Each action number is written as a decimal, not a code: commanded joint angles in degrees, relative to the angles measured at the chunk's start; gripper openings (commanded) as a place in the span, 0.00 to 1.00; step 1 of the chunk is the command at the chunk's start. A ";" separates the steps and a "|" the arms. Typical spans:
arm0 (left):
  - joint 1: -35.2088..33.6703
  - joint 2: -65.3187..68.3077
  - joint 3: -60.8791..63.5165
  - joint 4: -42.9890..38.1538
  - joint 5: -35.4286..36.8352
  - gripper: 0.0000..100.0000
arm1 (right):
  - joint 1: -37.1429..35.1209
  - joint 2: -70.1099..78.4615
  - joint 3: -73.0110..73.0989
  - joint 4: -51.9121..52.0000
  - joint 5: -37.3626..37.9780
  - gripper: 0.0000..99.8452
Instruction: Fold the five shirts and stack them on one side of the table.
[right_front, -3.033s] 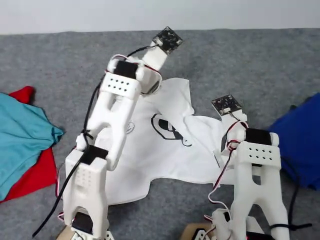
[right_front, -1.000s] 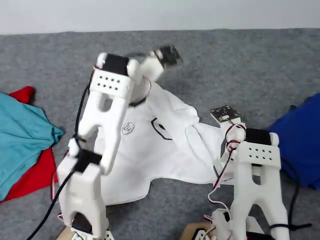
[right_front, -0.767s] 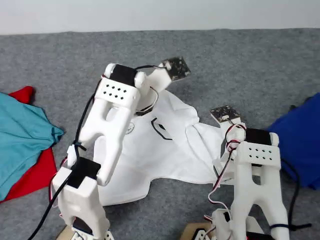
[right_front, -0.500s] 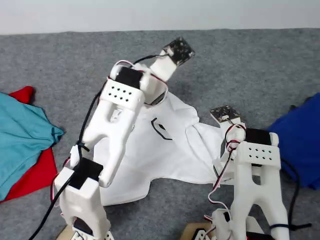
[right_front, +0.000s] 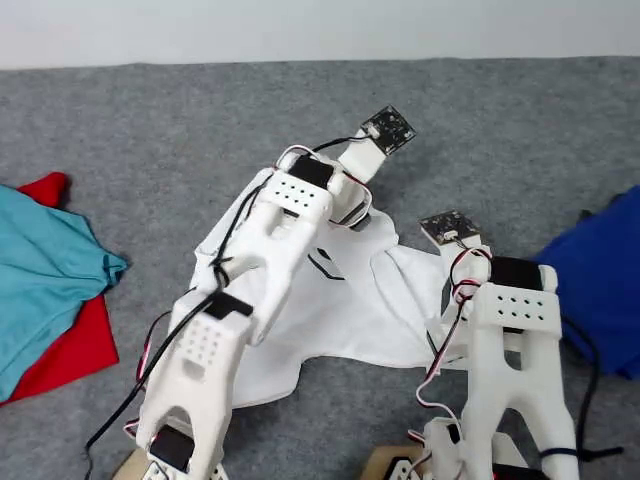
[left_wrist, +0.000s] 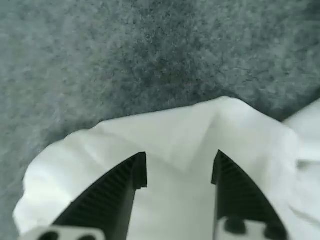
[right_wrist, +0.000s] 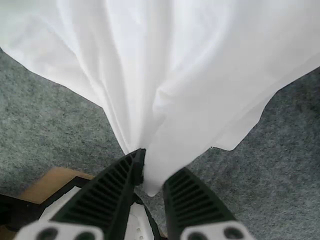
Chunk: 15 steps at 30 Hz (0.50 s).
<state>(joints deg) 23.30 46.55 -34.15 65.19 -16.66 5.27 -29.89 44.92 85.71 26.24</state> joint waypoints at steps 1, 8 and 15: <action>0.09 5.10 -12.88 3.52 0.35 0.22 | -0.22 -2.42 -0.35 0.40 -0.62 0.01; 0.26 18.55 -34.77 15.91 0.09 0.11 | -0.22 -2.42 -0.35 0.48 -0.62 0.01; -0.79 25.58 -55.25 24.00 0.09 0.00 | -0.22 -2.42 -0.35 0.48 -0.62 0.01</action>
<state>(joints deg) 23.30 72.40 -79.87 85.76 -16.66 5.27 -29.89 44.92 85.71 26.24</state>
